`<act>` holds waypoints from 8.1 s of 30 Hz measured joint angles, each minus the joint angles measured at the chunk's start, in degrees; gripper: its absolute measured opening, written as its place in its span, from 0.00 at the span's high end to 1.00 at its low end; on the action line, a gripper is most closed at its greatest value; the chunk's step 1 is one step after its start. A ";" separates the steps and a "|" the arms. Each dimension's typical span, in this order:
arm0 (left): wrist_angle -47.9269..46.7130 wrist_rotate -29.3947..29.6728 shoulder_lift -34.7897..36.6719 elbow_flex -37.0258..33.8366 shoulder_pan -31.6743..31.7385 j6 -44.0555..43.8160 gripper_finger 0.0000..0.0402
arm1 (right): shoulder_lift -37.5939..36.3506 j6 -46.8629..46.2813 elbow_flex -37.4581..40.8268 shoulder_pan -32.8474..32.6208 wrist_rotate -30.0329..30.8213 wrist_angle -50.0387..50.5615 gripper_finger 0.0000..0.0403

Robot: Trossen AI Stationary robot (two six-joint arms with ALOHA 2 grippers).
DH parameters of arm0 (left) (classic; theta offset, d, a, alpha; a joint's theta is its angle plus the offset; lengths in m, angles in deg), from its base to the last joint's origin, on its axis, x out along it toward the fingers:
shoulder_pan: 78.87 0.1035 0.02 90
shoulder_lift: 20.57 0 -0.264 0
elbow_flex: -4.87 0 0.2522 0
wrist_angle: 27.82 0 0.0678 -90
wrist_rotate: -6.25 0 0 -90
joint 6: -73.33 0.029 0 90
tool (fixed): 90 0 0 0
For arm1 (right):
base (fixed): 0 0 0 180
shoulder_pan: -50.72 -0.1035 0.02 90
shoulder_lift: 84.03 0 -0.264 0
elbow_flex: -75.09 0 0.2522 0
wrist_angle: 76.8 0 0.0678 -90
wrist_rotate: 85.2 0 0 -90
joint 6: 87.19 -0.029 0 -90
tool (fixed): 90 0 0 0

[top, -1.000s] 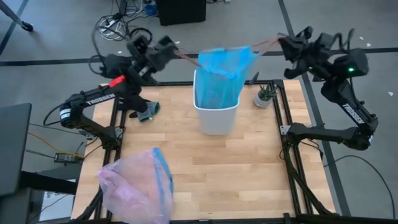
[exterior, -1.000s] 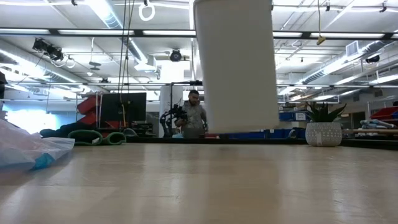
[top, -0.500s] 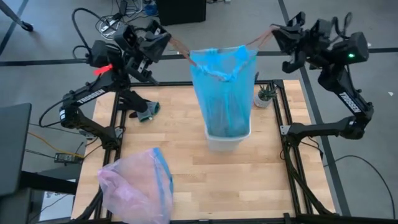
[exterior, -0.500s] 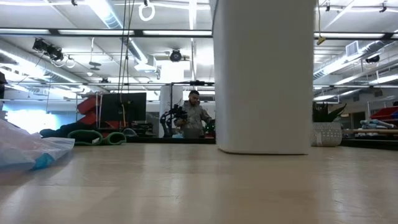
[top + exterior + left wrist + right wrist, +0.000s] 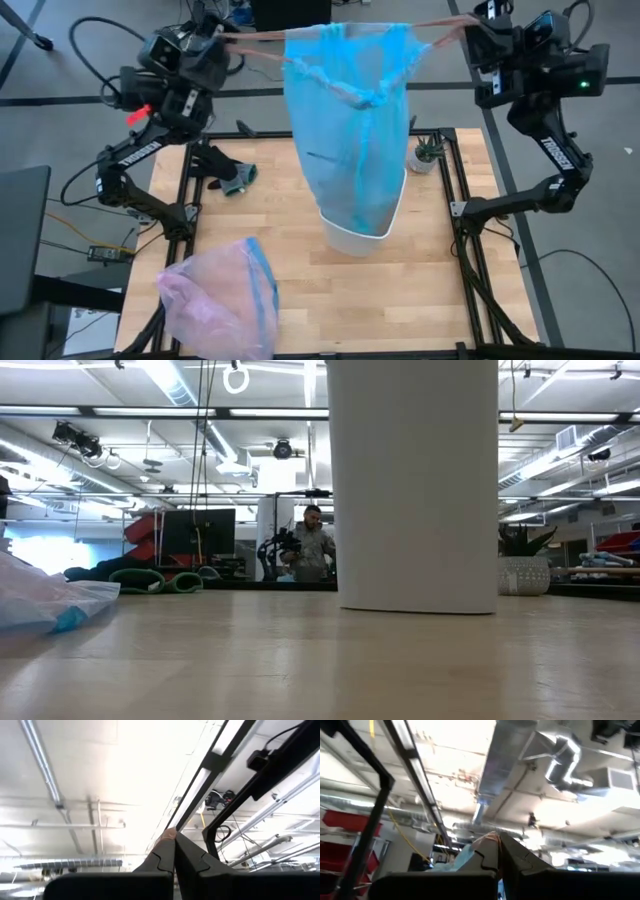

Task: Place trash/remove bag and relplace
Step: Remove the trash bag from the trash bin

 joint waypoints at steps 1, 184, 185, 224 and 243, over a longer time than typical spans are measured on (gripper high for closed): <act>-0.36 -0.19 -0.11 1.12 0.00 0.63 0.97 | 0.66 0.33 -0.50 -0.54 0.19 -1.44 1.00; -83.74 31.69 8.21 -2.54 -7.58 19.17 0.59 | 16.82 18.87 3.30 -12.62 27.48 94.90 0.73; -84.36 32.25 8.27 -2.53 -7.70 19.18 0.59 | 17.00 19.24 3.70 -12.45 27.03 94.93 0.75; -93.05 39.03 8.66 -2.64 -7.97 18.74 0.59 | 20.85 51.96 -2.14 7.21 14.24 81.97 0.99; -92.96 39.62 8.66 -2.64 -7.97 17.80 0.59 | 21.29 45.31 -4.80 6.94 10.66 90.69 1.00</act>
